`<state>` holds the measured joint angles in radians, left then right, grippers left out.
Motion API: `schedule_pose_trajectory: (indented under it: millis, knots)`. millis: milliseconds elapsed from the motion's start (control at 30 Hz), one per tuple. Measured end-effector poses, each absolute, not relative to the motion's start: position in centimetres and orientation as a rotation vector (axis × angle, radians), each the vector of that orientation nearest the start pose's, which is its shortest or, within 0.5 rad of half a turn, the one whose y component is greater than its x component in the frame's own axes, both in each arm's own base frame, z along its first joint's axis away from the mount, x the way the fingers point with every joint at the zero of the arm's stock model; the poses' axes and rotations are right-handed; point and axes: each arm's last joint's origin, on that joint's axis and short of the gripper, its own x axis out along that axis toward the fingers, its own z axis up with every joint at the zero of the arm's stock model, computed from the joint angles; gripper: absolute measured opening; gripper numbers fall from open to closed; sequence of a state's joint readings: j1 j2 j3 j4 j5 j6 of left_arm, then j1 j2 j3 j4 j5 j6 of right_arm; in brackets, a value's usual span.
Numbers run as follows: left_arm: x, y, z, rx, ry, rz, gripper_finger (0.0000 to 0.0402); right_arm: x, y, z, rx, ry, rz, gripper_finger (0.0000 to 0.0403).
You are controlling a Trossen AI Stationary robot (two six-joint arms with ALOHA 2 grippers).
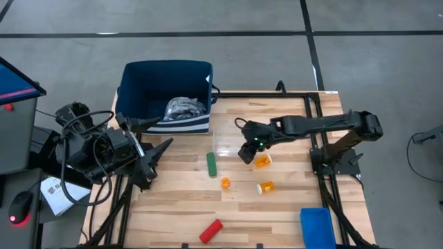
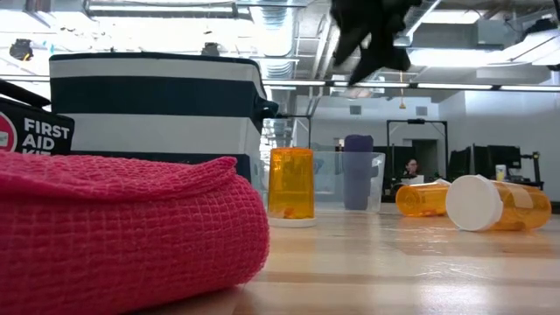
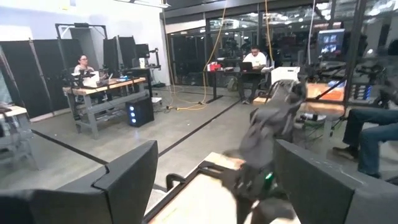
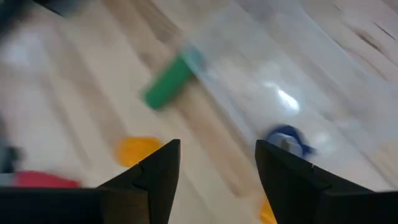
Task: Pick & place medical supplies in basket/bin
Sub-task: Put the green bandage into the transparent bin
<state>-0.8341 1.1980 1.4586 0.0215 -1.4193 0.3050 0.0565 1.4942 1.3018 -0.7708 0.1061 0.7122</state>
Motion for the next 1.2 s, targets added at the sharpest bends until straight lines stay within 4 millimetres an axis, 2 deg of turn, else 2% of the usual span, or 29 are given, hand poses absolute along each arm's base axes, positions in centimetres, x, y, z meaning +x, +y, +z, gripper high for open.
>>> schedule_pose_trajectory:
  millis: [100, 267, 400, 567, 733, 900, 1200]
  knots:
    - [16.0, -14.8, 48.9, 0.048, -0.027, 0.556, 0.031, 30.1, 3.1, 31.6, 0.592, 0.799, -0.321, 0.0205]
    - [14.0, -16.7, 48.7, 0.043, -0.002, 0.517, 0.031, 29.1, 5.4, 33.6, 0.638, 0.676, -0.274, 0.0205]
    - [12.8, -19.1, 48.0, 0.05, 0.011, 0.461, 0.031, 28.1, 6.4, 34.8, 0.701, 0.592, -0.283, 0.0205]
    - [12.7, -22.7, 47.3, 0.081, 0.017, 0.401, 0.0317, 27.1, 7.1, 36.0, 0.777, 0.512, -0.297, 0.0205]
    - [13.4, -25.8, 47.4, 0.15, 0.03, 0.38, 0.034, 26.1, 7.6, 37.1, 0.818, 0.444, -0.287, 0.0205]
    - [14.5, -27.9, 47.1, 0.155, 0.031, 0.388, 0.0363, 24.9, 8.2, 38.3, 0.811, 0.4, -0.23, 0.0205]
    - [20.9, -30.3, 43.5, 0.255, 0.069, 0.523, 0.0372, 21.3, 10.1, 40.2, 0.738, 0.395, -0.055, 0.0205]
